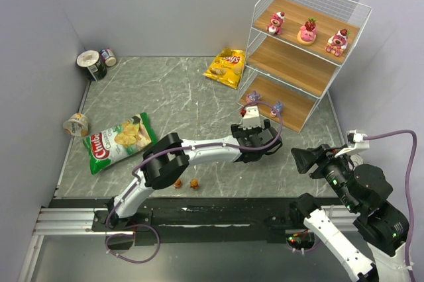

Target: Place and organize the plastic toys onto the shelf

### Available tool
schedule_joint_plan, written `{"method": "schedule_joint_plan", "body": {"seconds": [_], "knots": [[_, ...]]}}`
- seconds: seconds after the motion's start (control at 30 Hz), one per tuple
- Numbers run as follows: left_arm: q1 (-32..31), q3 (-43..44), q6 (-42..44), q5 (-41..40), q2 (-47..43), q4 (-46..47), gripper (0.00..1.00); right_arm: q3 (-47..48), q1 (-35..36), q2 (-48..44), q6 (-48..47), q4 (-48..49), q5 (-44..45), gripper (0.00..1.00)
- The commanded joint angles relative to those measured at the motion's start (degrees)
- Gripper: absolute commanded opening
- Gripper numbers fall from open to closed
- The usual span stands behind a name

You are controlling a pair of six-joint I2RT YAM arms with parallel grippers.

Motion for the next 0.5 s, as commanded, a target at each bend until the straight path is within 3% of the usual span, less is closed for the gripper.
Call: {"method": "schedule_joint_plan", "body": {"seconds": [0.0,0.2,0.47], "knots": [[-0.44,0.30,-4.11,-4.93,-3.51,-5.19,0.97,0.59,0.19,-0.59,-0.20,0.95,-0.45,0.68],[0.00,2.14,-4.21,-3.26,0.53,-5.47,0.99,0.24,0.19,-0.24,-0.20,1.65,-0.97,0.68],[2.64,-0.39,-5.00,0.34,1.68,-1.79,0.87,-0.03,0.19,-0.24,-0.47,1.39,-0.36,0.68]]}}
